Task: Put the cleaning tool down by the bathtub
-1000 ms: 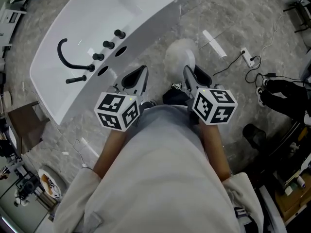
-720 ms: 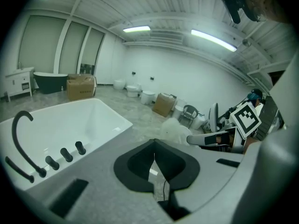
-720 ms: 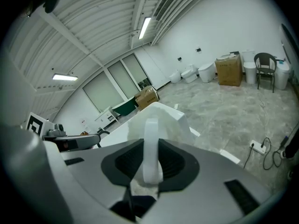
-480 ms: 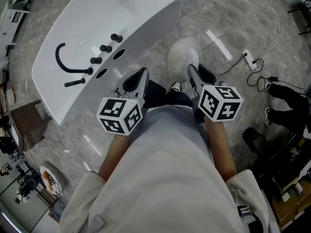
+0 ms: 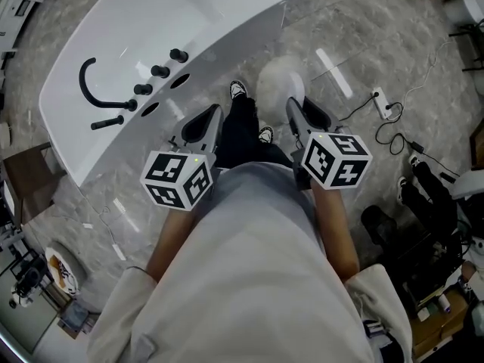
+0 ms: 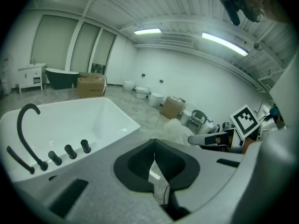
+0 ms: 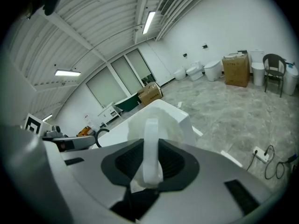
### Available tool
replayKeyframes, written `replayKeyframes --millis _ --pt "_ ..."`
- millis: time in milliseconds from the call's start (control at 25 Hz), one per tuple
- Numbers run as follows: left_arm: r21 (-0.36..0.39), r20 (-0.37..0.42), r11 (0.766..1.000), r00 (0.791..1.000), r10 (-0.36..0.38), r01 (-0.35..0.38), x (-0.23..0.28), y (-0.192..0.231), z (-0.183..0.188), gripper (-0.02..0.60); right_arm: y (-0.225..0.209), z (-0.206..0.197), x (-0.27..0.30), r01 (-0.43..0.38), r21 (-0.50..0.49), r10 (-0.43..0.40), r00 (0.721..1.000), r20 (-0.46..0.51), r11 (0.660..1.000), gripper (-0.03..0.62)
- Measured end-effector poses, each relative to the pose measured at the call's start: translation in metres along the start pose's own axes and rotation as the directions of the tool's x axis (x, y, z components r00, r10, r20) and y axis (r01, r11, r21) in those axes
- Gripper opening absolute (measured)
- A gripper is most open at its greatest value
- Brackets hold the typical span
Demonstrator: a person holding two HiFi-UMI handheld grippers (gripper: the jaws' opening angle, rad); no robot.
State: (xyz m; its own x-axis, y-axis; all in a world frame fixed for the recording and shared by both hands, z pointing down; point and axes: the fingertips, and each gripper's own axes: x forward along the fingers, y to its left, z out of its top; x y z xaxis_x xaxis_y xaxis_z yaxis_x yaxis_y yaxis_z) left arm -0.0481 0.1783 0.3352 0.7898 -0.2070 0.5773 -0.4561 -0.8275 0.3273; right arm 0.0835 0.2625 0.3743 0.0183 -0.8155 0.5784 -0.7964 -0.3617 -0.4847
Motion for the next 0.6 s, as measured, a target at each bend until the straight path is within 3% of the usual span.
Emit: replayKeyframes --millis 600 --pt "-0.029 0.020 1.000 1.000 -0.008 0.008 0.057 0.054 0.078 0.005 0.005 0.072 0.069 -0.030 -0.037 0.029 0.999 -0.015 0.999 0.089"
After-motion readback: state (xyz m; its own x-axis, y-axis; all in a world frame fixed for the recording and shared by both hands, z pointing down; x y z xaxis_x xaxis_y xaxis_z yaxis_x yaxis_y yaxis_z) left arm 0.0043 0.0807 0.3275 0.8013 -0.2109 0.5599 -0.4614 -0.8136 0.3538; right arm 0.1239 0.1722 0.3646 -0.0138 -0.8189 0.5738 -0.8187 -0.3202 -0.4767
